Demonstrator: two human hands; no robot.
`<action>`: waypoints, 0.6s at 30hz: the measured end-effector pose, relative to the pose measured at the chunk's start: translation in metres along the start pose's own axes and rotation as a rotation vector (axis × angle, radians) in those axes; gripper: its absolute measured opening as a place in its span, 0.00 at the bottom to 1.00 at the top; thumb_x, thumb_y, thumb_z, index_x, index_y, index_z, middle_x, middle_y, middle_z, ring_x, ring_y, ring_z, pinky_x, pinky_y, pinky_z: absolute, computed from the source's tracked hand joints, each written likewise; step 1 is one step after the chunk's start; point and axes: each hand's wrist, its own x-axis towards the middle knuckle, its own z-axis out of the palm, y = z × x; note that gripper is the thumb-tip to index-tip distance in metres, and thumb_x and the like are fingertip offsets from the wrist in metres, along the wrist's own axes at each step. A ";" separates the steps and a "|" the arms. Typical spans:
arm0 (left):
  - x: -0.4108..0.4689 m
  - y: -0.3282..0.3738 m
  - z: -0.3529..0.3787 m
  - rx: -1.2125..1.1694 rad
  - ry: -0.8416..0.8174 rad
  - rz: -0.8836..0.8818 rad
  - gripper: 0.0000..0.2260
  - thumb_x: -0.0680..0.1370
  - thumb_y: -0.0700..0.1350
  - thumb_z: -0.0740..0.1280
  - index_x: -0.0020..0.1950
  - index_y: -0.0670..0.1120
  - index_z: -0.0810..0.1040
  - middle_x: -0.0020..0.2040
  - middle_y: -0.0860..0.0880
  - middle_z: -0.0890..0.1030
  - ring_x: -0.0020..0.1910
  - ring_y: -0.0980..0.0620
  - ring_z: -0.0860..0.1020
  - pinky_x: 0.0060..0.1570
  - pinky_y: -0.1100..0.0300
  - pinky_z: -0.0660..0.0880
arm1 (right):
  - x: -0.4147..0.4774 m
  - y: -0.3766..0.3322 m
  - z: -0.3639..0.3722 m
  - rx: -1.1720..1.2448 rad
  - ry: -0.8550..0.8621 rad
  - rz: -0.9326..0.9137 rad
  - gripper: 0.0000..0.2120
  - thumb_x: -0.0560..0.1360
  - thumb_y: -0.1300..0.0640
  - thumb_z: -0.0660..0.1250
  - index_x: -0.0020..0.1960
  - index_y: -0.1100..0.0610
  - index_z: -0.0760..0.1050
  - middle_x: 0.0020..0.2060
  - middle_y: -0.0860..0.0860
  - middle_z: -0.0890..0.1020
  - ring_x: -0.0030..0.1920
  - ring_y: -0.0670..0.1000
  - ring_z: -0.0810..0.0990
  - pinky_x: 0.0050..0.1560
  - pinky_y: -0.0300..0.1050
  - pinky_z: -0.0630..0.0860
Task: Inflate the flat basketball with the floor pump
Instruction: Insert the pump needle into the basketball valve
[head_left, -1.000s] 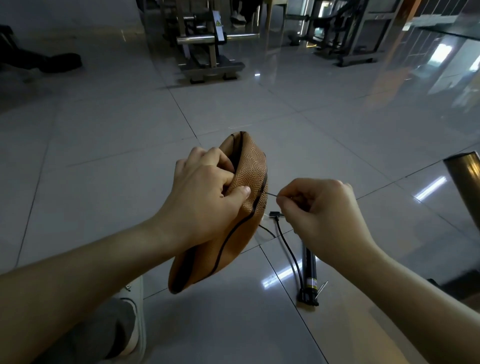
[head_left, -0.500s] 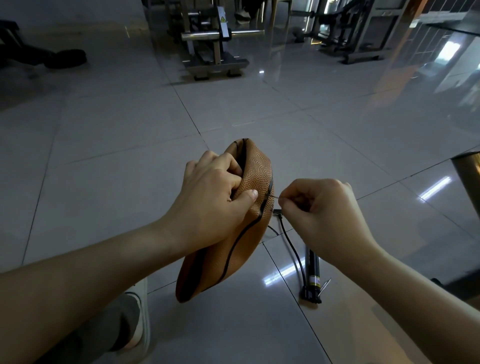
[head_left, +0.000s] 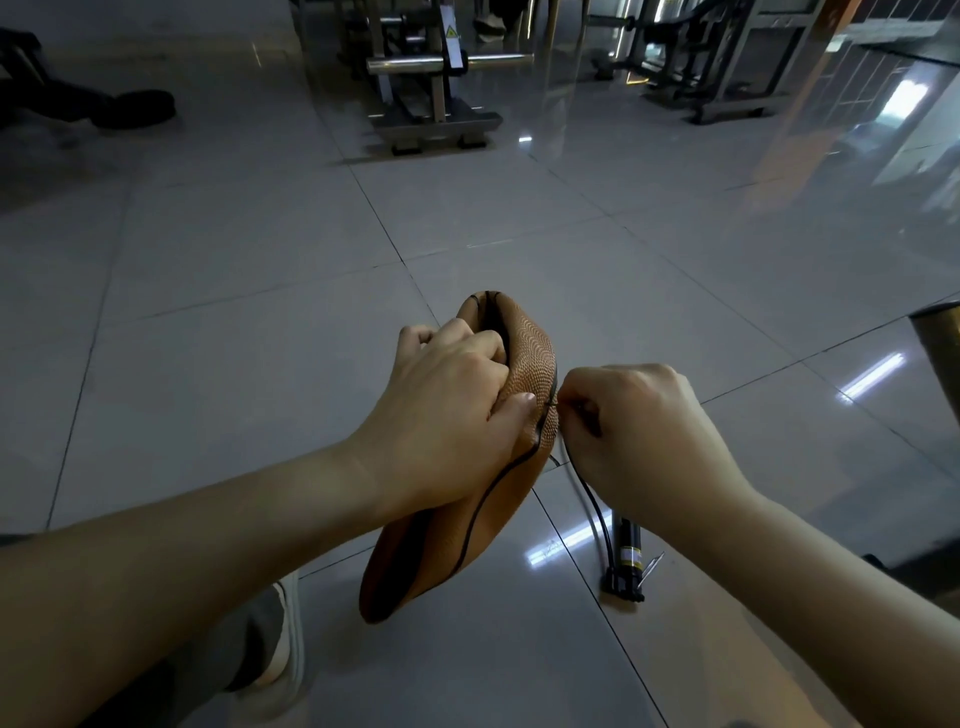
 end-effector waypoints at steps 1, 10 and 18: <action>0.000 0.000 0.001 -0.017 -0.008 -0.005 0.17 0.79 0.58 0.55 0.33 0.52 0.70 0.46 0.55 0.75 0.52 0.55 0.69 0.59 0.56 0.57 | 0.000 0.000 0.001 -0.007 -0.011 -0.009 0.09 0.70 0.62 0.60 0.31 0.57 0.69 0.23 0.49 0.68 0.23 0.52 0.68 0.24 0.50 0.70; -0.010 0.006 0.010 -0.047 0.041 0.017 0.16 0.80 0.54 0.57 0.33 0.52 0.69 0.42 0.55 0.74 0.48 0.56 0.68 0.61 0.54 0.58 | -0.005 -0.002 0.013 0.043 -0.082 0.077 0.08 0.67 0.60 0.58 0.31 0.59 0.72 0.23 0.51 0.70 0.24 0.54 0.69 0.24 0.50 0.69; -0.019 0.010 0.017 -0.122 0.070 0.031 0.16 0.80 0.47 0.61 0.32 0.53 0.68 0.37 0.56 0.69 0.45 0.53 0.69 0.57 0.50 0.63 | -0.007 -0.010 0.014 -0.025 -0.234 -0.068 0.05 0.65 0.63 0.58 0.33 0.56 0.68 0.25 0.46 0.63 0.24 0.53 0.66 0.25 0.44 0.62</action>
